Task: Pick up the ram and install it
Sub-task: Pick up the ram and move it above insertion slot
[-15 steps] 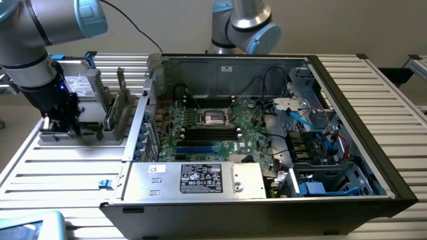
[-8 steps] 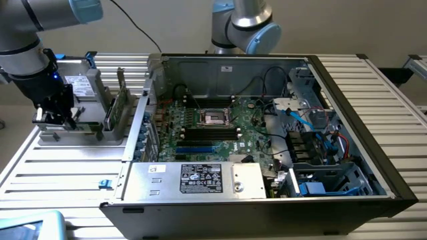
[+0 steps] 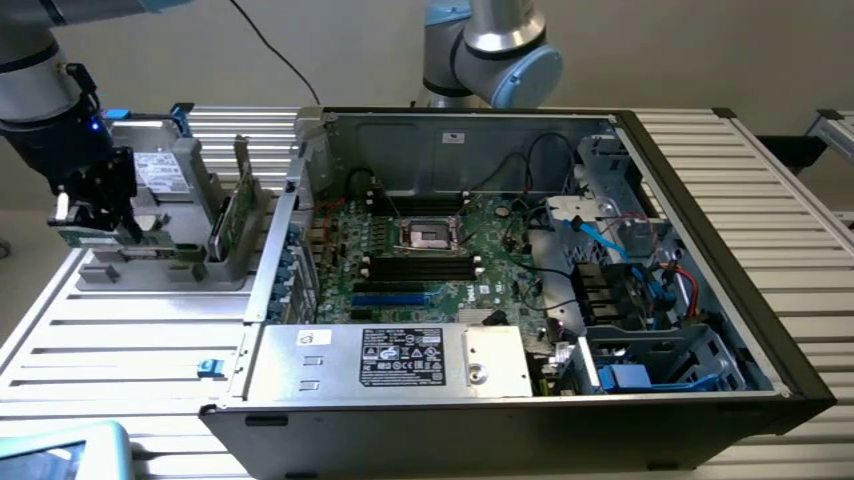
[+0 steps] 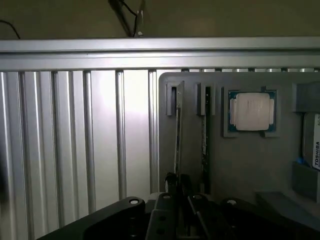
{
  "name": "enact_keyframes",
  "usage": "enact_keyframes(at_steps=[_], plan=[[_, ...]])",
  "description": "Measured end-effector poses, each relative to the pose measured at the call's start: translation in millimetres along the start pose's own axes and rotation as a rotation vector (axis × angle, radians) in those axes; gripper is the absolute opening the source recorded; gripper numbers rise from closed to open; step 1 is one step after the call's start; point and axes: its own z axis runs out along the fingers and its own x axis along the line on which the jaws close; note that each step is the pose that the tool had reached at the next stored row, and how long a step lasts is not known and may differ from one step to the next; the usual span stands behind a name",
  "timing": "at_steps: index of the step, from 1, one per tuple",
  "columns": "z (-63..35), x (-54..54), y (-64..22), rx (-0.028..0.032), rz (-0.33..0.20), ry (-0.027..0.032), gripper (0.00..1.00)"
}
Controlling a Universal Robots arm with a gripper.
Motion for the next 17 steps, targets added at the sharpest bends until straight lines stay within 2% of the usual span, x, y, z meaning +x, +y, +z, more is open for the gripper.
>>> enact_keyframes(at_steps=[4,5,12,14,17], plan=[[-13.0,2.3,0.0,0.0032,-0.029,-0.0012,0.15],[-15.7,3.3,-0.1,0.0035,-0.035,-0.0045,0.15],[-33.9,10.3,-6.5,0.0035,-0.046,-0.0441,0.15],[-40.0,11.1,-10.4,0.0035,-0.047,-0.0505,0.15],[-48.3,12.0,-17.0,0.0037,-0.048,-0.0551,0.15]])
